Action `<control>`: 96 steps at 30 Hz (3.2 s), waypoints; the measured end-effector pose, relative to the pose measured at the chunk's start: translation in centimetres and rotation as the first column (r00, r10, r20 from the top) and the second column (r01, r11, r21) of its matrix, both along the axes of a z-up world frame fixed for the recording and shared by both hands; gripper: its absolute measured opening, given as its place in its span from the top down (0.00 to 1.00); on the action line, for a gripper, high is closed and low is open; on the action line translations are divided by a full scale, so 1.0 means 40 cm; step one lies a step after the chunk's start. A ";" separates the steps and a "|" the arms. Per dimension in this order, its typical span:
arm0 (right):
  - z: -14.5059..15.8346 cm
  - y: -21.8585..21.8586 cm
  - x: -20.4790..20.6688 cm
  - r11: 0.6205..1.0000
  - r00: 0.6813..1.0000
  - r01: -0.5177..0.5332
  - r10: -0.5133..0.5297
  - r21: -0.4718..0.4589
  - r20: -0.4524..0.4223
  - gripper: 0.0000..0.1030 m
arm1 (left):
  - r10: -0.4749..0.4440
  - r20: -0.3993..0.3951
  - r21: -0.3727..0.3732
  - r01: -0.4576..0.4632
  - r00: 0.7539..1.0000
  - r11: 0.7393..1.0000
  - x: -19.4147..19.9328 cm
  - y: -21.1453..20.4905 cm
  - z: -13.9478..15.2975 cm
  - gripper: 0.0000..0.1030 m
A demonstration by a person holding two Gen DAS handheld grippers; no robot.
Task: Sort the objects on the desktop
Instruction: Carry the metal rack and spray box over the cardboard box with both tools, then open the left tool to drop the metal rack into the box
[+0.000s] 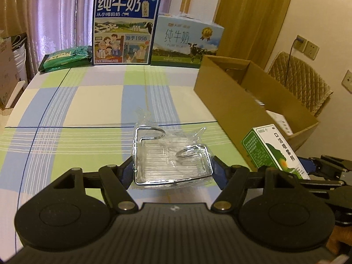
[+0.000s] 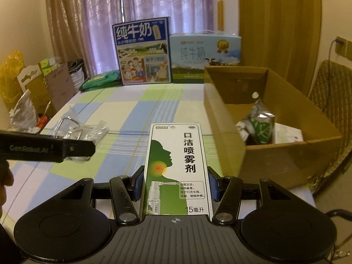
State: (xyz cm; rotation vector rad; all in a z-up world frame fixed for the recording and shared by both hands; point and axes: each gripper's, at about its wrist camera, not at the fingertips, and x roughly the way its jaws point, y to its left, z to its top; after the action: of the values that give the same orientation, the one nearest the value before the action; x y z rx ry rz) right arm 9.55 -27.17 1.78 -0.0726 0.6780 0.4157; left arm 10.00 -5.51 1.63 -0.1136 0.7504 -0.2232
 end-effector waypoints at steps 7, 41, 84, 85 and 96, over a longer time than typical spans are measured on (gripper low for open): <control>0.034 -0.060 -0.009 0.998 0.999 0.053 -0.053 0.017 0.006 0.49 | -0.033 0.015 0.011 0.033 0.999 0.999 -0.032 -0.056 0.030 0.36; 0.098 -0.286 0.012 0.977 0.980 0.196 -0.198 0.079 0.009 0.49 | -0.184 0.035 0.032 0.183 0.982 0.983 -0.008 -0.254 0.081 0.36; 0.133 -0.378 0.173 0.978 0.976 0.206 -0.208 0.037 0.069 0.49 | -0.267 0.050 0.010 0.267 0.962 0.964 0.131 -0.436 0.108 0.36; 0.135 -0.379 0.179 0.978 0.976 0.205 -0.207 0.036 0.071 0.49 | -0.268 0.051 0.009 0.268 0.962 0.963 0.136 -0.439 0.108 0.36; 0.148 -0.387 0.239 0.980 0.976 0.197 -0.198 0.014 0.088 0.49 | -0.284 0.037 -0.010 0.285 0.958 0.959 0.188 -0.485 0.102 0.36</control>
State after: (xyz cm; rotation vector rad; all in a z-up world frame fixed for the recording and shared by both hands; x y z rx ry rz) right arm 19.12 -42.66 7.70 -0.0185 0.5901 0.2215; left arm 17.53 -24.91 5.69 -0.0151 0.7285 -0.5040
